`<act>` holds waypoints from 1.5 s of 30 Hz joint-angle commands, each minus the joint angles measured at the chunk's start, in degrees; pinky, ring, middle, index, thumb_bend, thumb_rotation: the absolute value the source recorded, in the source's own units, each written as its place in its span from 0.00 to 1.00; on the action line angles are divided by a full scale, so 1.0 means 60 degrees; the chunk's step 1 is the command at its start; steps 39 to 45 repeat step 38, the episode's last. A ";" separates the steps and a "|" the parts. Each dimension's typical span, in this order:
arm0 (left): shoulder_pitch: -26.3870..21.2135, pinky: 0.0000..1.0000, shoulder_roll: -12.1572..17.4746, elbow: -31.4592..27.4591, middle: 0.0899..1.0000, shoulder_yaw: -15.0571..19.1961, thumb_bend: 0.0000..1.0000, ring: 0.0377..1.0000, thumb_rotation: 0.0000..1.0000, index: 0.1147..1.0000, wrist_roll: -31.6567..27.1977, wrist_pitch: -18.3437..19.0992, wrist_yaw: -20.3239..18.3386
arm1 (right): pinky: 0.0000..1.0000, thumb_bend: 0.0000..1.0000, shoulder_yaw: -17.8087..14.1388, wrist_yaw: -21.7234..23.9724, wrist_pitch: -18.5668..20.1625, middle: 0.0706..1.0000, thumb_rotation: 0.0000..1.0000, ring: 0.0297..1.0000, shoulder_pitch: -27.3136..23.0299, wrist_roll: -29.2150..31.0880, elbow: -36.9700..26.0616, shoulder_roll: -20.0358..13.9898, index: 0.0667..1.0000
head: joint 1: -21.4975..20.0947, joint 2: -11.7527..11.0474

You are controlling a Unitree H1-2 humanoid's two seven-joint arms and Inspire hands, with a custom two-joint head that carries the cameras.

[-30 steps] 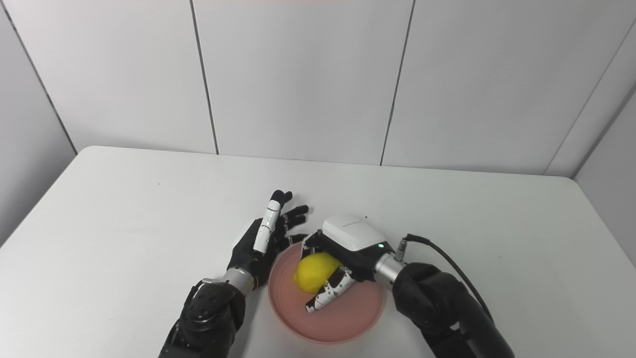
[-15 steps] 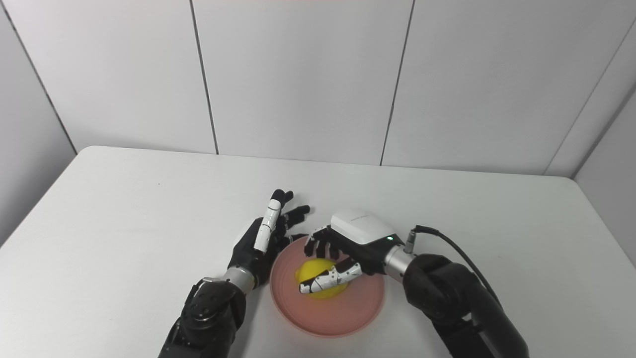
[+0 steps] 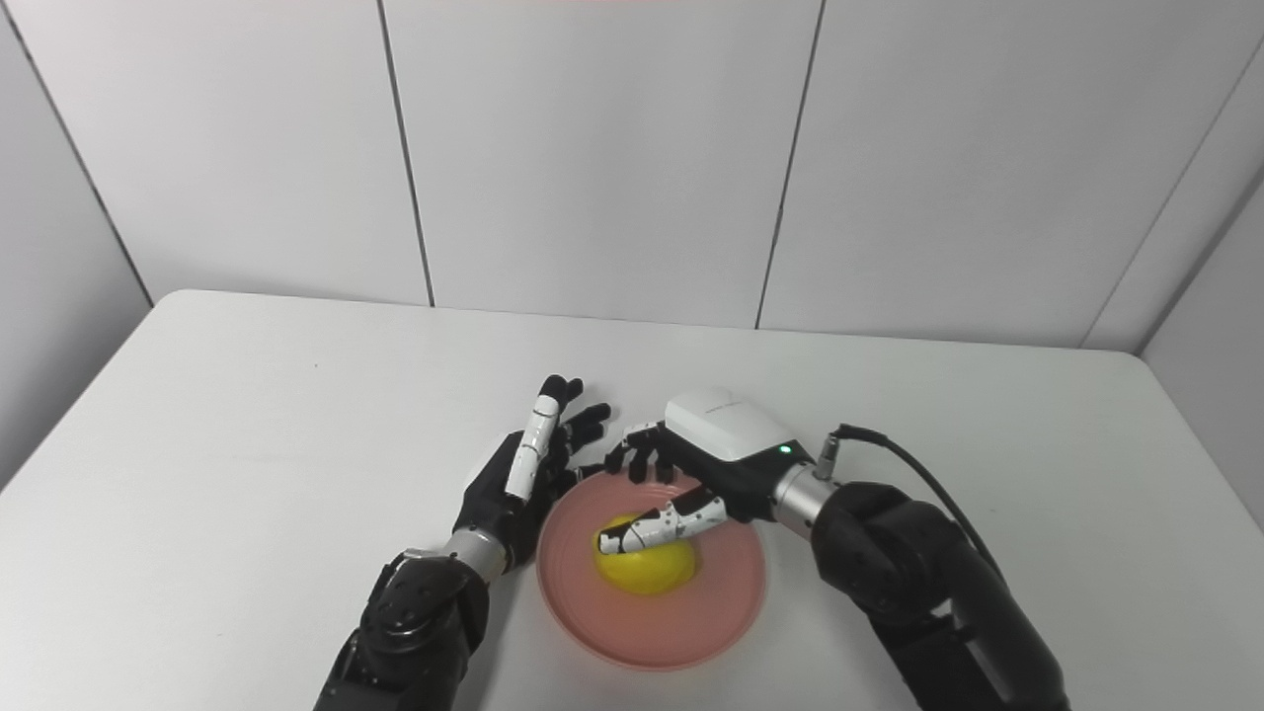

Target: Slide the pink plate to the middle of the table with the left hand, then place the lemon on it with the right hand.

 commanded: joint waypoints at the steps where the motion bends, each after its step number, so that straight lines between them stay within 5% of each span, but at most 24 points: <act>1: 0.0400 0.98 0.0088 0.0508 0.87 0.0004 0.68 0.92 1.00 0.98 0.0145 0.0681 0.0017 | 0.47 1.00 -0.0361 -0.0305 -0.0271 0.59 0.86 0.54 -0.0486 0.0319 -0.0432 -0.0159 0.64 | 0.0007 -0.0006; 9: 0.0350 1.00 0.0037 0.0399 0.84 0.0195 0.70 0.92 1.00 0.96 0.0172 0.0729 0.0300 | 0.49 0.96 -0.1346 -0.0868 0.0066 0.61 0.89 0.56 0.0004 0.1011 -0.0903 0.0020 0.64 | -0.0075 0.0009; 16: 0.0245 0.85 -0.0020 0.0161 0.84 0.0626 0.67 0.86 1.00 0.94 -0.0008 0.0652 0.0272 | 0.72 0.89 -0.2373 -0.1549 0.0646 0.79 0.94 0.79 0.1044 0.2494 -0.0647 0.0868 0.76 | -0.0179 0.0033; 27: 0.0469 0.99 0.0343 0.0223 0.84 0.0049 0.69 0.85 1.00 0.90 0.1157 -0.1038 0.0343 | 0.94 0.89 -0.4078 -0.3123 0.1564 0.93 1.00 0.95 0.2486 0.5135 0.0401 0.2900 0.89 | -0.0364 0.0029; 38: 0.0627 0.96 0.0303 0.0952 0.90 0.0156 0.71 0.90 1.00 0.88 0.1233 -0.3314 0.0348 | 1.00 0.89 -0.4296 -0.3759 0.1362 0.94 1.00 0.96 0.2824 0.6470 0.1150 0.3458 0.92 | -0.0413 0.0043; 45: 0.0627 0.96 0.0303 0.0952 0.90 0.0156 0.71 0.90 1.00 0.88 0.1233 -0.3314 0.0348 | 1.00 0.89 -0.4296 -0.3759 0.1362 0.94 1.00 0.96 0.2824 0.6470 0.1150 0.3458 0.92 | -0.0413 0.0043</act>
